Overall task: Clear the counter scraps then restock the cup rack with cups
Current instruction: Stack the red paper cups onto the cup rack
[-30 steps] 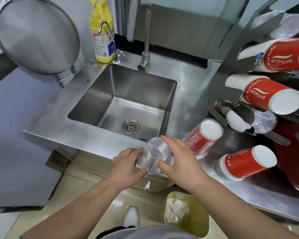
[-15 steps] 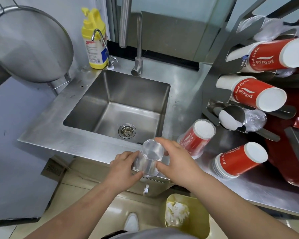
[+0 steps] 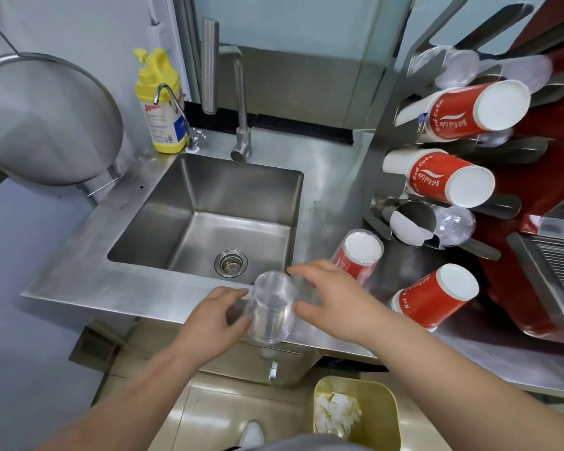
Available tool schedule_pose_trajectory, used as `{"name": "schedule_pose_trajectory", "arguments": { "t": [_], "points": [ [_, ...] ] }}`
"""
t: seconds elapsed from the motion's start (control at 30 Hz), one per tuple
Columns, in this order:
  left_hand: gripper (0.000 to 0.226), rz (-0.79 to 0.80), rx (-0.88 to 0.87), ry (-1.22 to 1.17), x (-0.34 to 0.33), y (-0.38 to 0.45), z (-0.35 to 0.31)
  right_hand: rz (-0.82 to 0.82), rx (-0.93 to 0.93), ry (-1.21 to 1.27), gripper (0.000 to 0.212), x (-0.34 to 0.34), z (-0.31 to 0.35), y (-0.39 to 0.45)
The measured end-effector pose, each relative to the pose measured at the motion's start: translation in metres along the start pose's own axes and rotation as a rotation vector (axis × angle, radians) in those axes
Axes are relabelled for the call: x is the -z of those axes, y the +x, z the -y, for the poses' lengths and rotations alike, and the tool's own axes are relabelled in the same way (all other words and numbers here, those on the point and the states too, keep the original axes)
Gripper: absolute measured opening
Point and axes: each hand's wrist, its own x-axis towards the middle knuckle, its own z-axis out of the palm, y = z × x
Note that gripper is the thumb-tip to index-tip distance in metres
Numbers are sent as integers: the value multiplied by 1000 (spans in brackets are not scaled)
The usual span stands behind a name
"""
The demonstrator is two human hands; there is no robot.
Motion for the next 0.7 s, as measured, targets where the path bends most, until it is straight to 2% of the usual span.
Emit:
{"name": "schedule_pose_trajectory", "arguments": {
  "t": [0.17,0.23,0.33,0.43,0.53,0.7],
  "points": [
    [21,29,-80,-6,41,26,-36,7,-83,13,34,33,-17,-24],
    [21,56,-127,65,54,40,-55,-25,-139,33,23,45,-23,-35],
    [26,72,-184,123,71,64,-91,-173,-196,66,11,64,-31,-45],
    [30,102,-296,196,74,84,-132,-299,-255,91,10,76,-42,-45],
    [44,173,-393,268,62,95,-168,-286,-339,123,14,72,-56,-43],
    [83,288,-402,315,24,106,-192,-233,-410,124,50,29,-85,-39]
  ]
}}
